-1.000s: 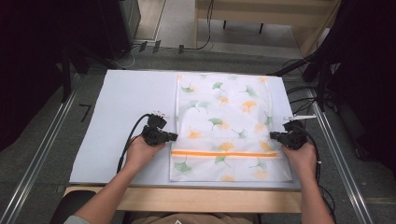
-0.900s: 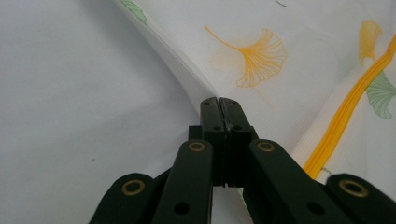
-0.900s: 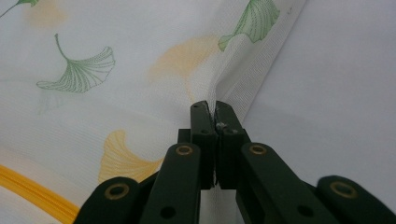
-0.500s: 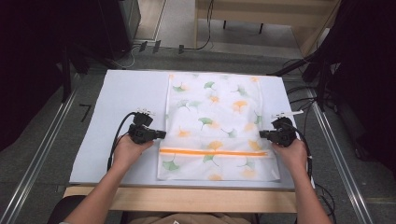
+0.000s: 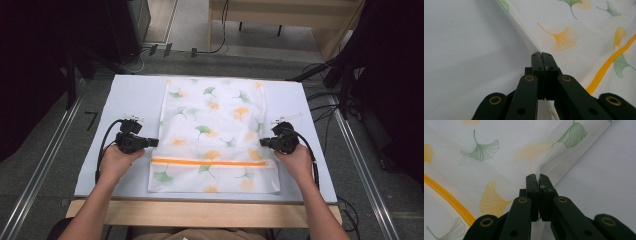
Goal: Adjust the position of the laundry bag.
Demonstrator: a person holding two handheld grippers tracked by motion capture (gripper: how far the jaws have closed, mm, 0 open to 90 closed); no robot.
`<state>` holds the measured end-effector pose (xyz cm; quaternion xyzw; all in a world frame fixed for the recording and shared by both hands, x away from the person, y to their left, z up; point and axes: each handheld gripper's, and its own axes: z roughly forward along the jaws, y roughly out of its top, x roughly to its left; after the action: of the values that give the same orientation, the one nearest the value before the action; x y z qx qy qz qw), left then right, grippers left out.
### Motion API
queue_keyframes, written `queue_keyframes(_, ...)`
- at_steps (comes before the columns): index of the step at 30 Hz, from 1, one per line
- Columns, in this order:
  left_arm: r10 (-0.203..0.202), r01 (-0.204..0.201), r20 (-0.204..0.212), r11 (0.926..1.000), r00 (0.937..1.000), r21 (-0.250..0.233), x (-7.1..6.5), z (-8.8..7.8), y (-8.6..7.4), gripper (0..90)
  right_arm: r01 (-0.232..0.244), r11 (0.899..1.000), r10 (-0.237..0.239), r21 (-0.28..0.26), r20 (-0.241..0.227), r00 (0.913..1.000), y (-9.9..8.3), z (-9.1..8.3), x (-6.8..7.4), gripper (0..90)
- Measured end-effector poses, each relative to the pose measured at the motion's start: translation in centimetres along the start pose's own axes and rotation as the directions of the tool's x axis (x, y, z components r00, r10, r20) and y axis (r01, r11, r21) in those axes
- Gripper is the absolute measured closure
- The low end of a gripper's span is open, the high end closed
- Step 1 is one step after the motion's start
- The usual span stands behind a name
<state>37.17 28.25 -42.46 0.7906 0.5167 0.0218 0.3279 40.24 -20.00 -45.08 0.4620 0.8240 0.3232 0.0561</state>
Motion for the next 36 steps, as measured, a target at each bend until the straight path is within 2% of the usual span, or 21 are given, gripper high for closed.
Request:
queue_keyframes(3, -0.008, 0.008, -0.014, 0.9999, 0.9999, -0.007, 0.5, -0.3, -0.2, 90.0, 0.009, 1.0, -0.009, -0.001, -0.007, 0.9999, 0.3, 0.2, 0.5, 89.7)
queue_keyframes(4, -0.027, 0.027, -0.021, 0.9995, 0.9994, -0.017, 1.0, -0.5, -0.3, 90.0, 0.022, 1.0, -0.022, -0.005, -0.024, 0.9995, 0.6, 0.6, 0.9, 89.7)
queue_keyframes(6, -0.035, 0.034, -0.024, 0.9993, 0.9991, -0.013, 1.5, -0.8, -0.5, 90.0, 0.028, 1.0, -0.028, -0.002, -0.026, 0.9993, 0.9, 0.8, 1.3, 89.7)
queue_keyframes(13, -0.064, 0.062, -0.059, 0.9976, 0.9962, -0.03, 2.6, -1.5, -0.9, 90.0, 0.057, 0.998, -0.057, -0.007, -0.052, 0.997, 1.5, 1.7, 2.4, 89.0)
queue_keyframes(19, -0.069, 0.068, -0.047, 0.9975, 0.9965, -0.021, 2.8, -1.3, -1.0, 88.2, 0.052, 0.999, -0.052, 0.008, -0.053, 0.9973, 1.5, 1.8, 2.6, 86.5)
queue_keyframes(22, -0.067, 0.066, -0.032, 0.9974, 0.9972, -0.03, 2.7, -1.4, -1.0, 78.1, 0.038, 0.999, -0.038, -0.009, -0.062, 0.9973, 1.5, 1.6, 2.1, 74.9)
queue_keyframes(24, -0.062, 0.06, -0.036, 0.9975, 0.9974, -0.037, 2.6, -1.5, -0.9, 68.9, 0.046, 0.999, -0.047, -0.022, -0.04, 0.9981, 1.5, 1.2, 2.2, 70.3)
queue_keyframes(25, -0.057, 0.055, -0.036, 0.9971, 0.9977, -0.052, 2.4, -1.6, -0.9, 68.9, 0.046, 0.999, -0.047, -0.022, -0.04, 0.9981, 1.5, 1.2, 2.2, 70.3)
queue_keyframes(26, -0.052, 0.05, -0.035, 0.9964, 0.998, -0.069, 2.2, -1.7, -0.8, 59.7, 0.05, 0.998, -0.051, -0.044, -0.037, 0.998, 1.4, 0.6, 2.2, 67.3)
queue_keyframes(30, -0.025, 0.024, -0.018, 0.9972, 0.9995, -0.071, 1.2, -2.0, -0.6, 53.0, 0.047, 0.997, -0.049, -0.06, -0.039, 0.998, 1.2, 0.0, 2.4, 64.8)
queue_keyframes(31, -0.012, 0.011, -0.018, 0.9977, 0.9998, -0.066, 1.1, -2.0, -0.5, 48.4, 0.052, 0.997, -0.054, -0.059, -0.034, 0.998, 1.0, -0.5, 2.6, 64.0)
queue_keyframes(33, 0.009, -0.01, -0.009, 0.9973, 0.9999, -0.072, 0.6, -2.0, -0.4, 46.2, 0.049, 0.997, -0.051, -0.06, -0.037, 0.998, 0.7, -0.9, 2.7, 63.9)
queue_keyframes(36, 0.015, -0.015, 0.002, 0.9973, 0.9999, -0.071, 0.4, -2.0, -0.3, 44.8, 0.053, 0.997, -0.055, -0.063, -0.032, 0.998, 0.3, -1.4, 3.0, 63.9)
